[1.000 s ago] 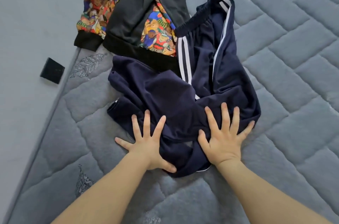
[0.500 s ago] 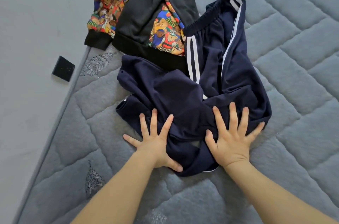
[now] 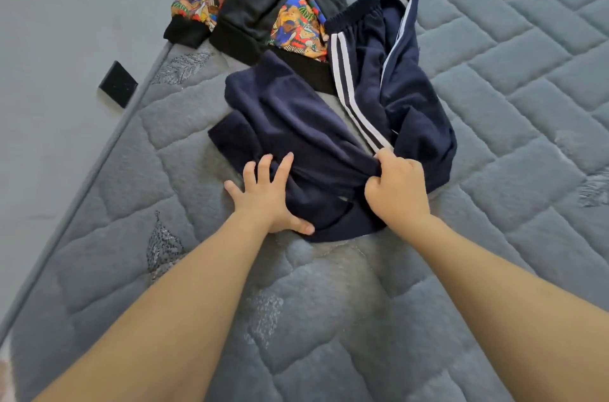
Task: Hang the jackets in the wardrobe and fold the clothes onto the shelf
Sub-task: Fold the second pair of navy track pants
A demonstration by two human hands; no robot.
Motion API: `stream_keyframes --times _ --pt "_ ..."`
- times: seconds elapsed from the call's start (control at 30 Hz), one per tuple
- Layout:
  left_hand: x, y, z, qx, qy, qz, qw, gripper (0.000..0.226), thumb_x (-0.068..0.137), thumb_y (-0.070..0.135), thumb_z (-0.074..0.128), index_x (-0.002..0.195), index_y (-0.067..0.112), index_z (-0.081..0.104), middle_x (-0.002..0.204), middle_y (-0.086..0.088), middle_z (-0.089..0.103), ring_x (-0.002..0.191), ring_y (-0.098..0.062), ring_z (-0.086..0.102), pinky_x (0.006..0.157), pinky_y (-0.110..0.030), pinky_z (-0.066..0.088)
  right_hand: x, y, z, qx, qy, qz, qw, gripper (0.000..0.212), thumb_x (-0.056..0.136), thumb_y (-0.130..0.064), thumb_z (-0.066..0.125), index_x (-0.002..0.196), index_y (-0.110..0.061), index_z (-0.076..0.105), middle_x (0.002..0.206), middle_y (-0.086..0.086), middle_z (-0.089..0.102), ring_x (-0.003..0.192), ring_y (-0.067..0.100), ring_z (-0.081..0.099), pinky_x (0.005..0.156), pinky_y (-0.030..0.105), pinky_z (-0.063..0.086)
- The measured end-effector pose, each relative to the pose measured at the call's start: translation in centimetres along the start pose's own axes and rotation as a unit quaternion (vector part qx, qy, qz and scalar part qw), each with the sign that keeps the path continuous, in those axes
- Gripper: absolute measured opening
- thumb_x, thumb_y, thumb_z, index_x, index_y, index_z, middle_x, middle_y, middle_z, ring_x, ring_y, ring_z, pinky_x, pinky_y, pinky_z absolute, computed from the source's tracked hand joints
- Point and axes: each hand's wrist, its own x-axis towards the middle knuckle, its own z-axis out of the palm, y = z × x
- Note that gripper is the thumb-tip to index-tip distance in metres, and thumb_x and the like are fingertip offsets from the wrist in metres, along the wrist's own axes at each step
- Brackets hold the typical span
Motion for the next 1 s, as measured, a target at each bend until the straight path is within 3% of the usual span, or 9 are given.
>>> stream_keyframes --times 0.13,0.2,0.3,0.47,0.57,0.67,0.77,0.9,1.0 --pt "-4.0 2.4 -0.2 -0.001 0.076 0.003 0.997 0.082 0.071 0.058 0.076 0.133 0.028 0.031 0.134 -0.002 0.045 0.122 -0.030 0.040 0.089 -0.044 0.038 -6.1 3.2 -4.6 0.042 0.004 0.061 0.997 0.037 0.070 0.007 0.044 0.099 -0.014 0.052 0.060 0.000 0.046 0.064 0.029 0.041 0.064 0.036 0.028" --pt "-7.3 4.3 0.8 0.055 0.104 0.020 0.993 0.051 0.090 0.028 0.061 0.131 0.021 0.031 0.124 -0.005 0.056 0.114 -0.030 0.049 0.076 -0.039 0.037 -9.3 5.0 -7.3 0.009 -0.094 0.044 0.995 0.057 0.070 0.007 0.044 0.117 -0.023 0.055 0.066 0.008 0.057 0.074 0.038 0.050 0.066 0.038 0.037" --pt "-12.5 5.0 4.8 0.164 0.095 0.056 0.980 0.045 0.094 0.015 0.047 0.135 0.019 0.028 0.117 -0.005 0.061 0.104 -0.028 0.058 0.066 -0.034 0.037 -13.9 7.6 -10.3 -0.170 -0.241 -0.024 0.955 0.032 0.070 0.000 0.050 0.090 -0.022 0.061 0.083 0.006 0.068 0.090 0.035 0.060 0.068 0.032 0.025" --pt "-21.0 4.1 7.8 0.354 -0.138 -0.082 0.921 0.047 0.086 0.001 0.055 0.130 0.014 0.047 0.104 -0.004 0.064 0.091 -0.031 0.068 0.047 -0.034 0.040 -23.4 8.1 -14.2 -0.357 -0.557 -0.013 0.750 0.026 0.086 -0.013 0.047 0.101 -0.021 0.066 0.114 0.004 0.067 0.107 0.027 0.060 0.079 0.030 0.035" --pt "-23.2 5.0 6.3 0.422 -0.312 -0.135 0.840 0.029 0.092 0.008 0.053 0.118 0.006 0.067 0.119 -0.015 0.066 0.106 -0.043 0.063 0.077 -0.051 0.055 -26.6 6.0 -13.8 -0.179 -0.697 0.054 0.692 0.032 0.089 -0.015 0.049 0.114 -0.010 0.067 0.118 0.011 0.067 0.101 0.029 0.062 0.088 0.039 0.050" --pt "-22.2 6.4 4.8 0.193 -0.248 -0.108 0.943 0.043 0.089 0.028 0.048 0.129 0.017 0.059 0.136 -0.009 0.056 0.118 -0.039 0.057 0.091 -0.053 0.050 -25.3 5.4 -14.1 0.088 -0.543 0.213 0.807 0.025 0.088 -0.014 0.057 0.107 -0.016 0.073 0.114 0.006 0.071 0.105 0.022 0.065 0.098 0.035 0.050" --pt "-20.6 8.5 4.1 -0.037 -0.057 -0.064 0.996 0.061 0.087 0.054 0.046 0.134 0.017 0.042 0.144 -0.012 0.043 0.130 -0.036 0.042 0.100 -0.049 0.037 -21.2 7.5 -14.2 0.019 -0.232 0.224 0.947 0.038 0.088 -0.027 0.056 0.123 -0.016 0.059 0.125 0.010 0.059 0.117 0.032 0.054 0.098 0.041 0.046" --pt "-19.1 10.7 6.2 0.044 -0.010 0.020 0.999 0.060 0.090 0.060 0.046 0.131 0.016 0.044 0.142 -0.009 0.042 0.132 -0.033 0.037 0.107 -0.051 0.027 -18.7 9.4 -12.7 0.066 -0.230 0.362 0.901 0.098 0.081 -0.056 0.067 0.151 -0.012 0.015 0.146 0.015 0.041 0.132 0.036 0.044 0.105 0.050 0.039" --pt "-18.5 10.7 7.1 -0.213 0.000 -0.021 0.977 0.012 0.093 0.022 0.045 0.098 0.011 0.047 0.103 -0.010 0.058 0.096 -0.034 0.053 0.076 -0.039 0.041 -18.9 9.7 -10.6 0.017 -0.217 0.319 0.923 0.053 0.087 -0.036 0.061 0.125 -0.007 0.036 0.120 0.015 0.055 0.107 0.035 0.056 0.081 0.039 0.046"
